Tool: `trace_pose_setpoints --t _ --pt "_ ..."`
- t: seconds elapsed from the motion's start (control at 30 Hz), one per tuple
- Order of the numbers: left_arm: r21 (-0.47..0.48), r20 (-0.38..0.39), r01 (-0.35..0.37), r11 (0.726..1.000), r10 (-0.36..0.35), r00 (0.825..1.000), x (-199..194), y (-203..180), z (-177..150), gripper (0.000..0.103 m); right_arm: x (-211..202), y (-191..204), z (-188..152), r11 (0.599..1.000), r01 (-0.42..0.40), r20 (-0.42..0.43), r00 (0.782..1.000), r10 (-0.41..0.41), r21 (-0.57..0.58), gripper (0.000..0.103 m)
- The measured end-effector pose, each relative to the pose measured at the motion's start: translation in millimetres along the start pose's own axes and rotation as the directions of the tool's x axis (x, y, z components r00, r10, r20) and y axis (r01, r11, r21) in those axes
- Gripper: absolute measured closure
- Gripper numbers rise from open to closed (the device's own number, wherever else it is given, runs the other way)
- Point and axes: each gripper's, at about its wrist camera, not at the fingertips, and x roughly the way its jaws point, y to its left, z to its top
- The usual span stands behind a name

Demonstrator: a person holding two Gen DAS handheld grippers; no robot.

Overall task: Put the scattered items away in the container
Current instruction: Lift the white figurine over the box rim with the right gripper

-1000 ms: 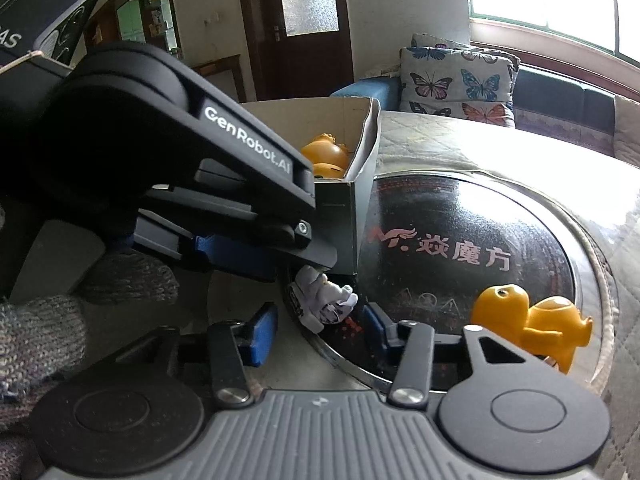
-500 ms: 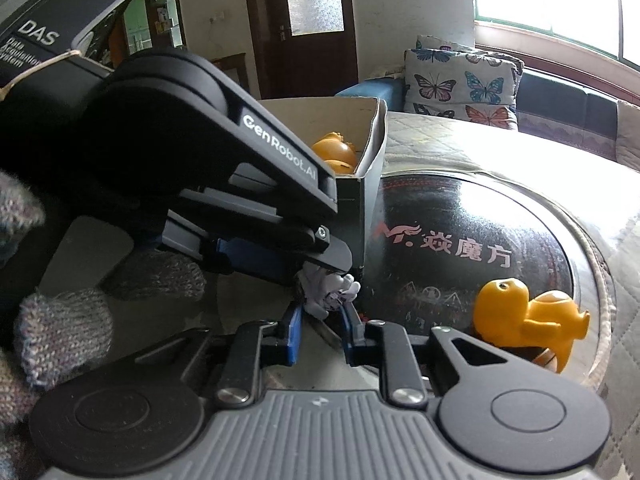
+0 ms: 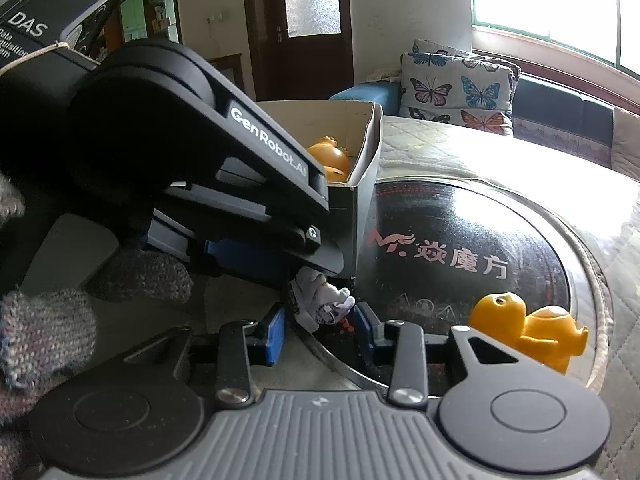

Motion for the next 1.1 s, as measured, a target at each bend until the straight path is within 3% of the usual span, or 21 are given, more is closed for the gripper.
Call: trace_pose_setpoints --t 0.93,1.1 --pt "-0.013 -0.045 0.049 0.999 -0.049 0.998 -6 4 -14 0.068 -17 4 -12 1.000 -0.012 0.002 1.000 0.012 0.001 0.068" --pt "-0.007 -0.043 0.034 0.999 -0.034 0.998 -8 3 -17 0.078 -18 6 -16 1.000 -0.001 -0.008 1.000 0.001 -0.005 0.068"
